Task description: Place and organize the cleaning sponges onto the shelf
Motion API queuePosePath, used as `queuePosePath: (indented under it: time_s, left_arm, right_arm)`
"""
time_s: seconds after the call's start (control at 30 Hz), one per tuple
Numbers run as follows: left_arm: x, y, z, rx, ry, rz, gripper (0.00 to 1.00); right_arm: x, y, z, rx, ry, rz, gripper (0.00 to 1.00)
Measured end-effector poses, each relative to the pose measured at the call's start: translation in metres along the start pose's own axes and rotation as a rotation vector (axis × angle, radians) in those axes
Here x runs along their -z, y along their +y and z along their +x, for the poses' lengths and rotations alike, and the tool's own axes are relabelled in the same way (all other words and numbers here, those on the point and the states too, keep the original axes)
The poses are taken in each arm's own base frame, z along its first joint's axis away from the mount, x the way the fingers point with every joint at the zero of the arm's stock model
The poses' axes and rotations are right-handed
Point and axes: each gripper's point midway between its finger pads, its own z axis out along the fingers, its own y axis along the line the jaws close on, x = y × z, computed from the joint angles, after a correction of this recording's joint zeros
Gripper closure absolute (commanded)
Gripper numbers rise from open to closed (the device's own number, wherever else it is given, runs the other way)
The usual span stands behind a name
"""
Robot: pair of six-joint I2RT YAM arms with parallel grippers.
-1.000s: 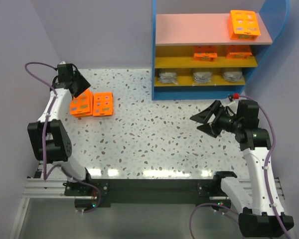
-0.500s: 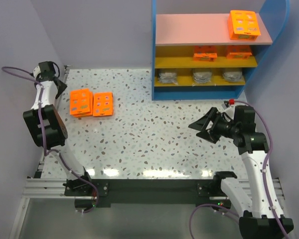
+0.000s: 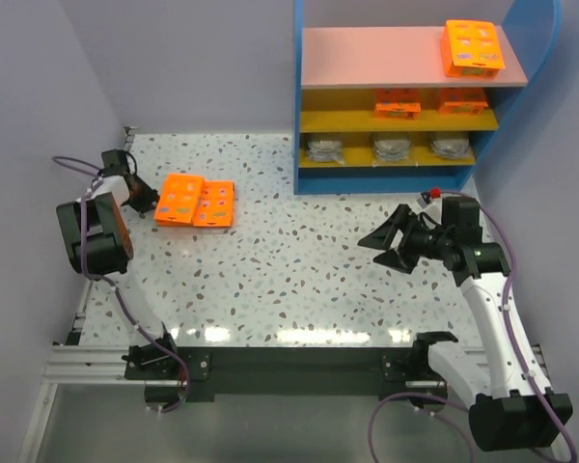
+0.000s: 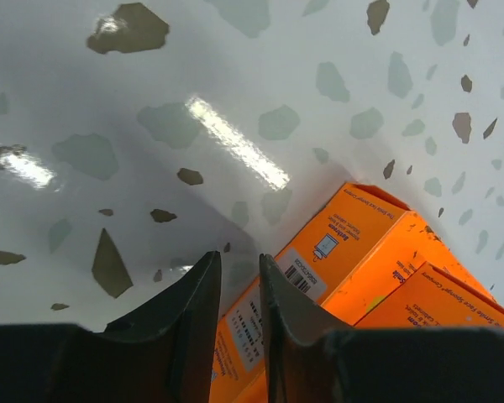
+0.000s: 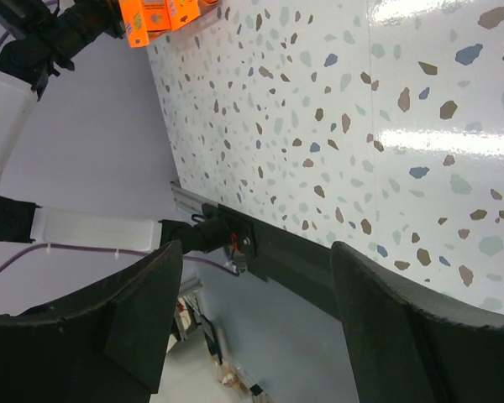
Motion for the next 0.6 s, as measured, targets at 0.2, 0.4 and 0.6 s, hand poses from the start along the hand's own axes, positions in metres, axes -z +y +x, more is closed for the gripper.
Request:
queuePosePath:
  time_s: [0.2,0.4,0.6]
  left_arm:
    - [-0.001,-0.021,0.021,-0.048,0.005,0.097,0.72]
    - [0.015,-0.052,0.081,-0.141,0.057,0.182,0.74]
    - [0.048,-0.08,0.176,-0.228,0.18,0.309,0.76]
  right_arm:
    - [-0.005,-0.001,-0.003,0.004,0.009,0.003,0.25]
    - [-0.015,-0.009,-0.003,0.009,0.017,0.005,0.25]
    - [-0.029,-0.027,0.001,-0.015,0.045,0.032,0.25]
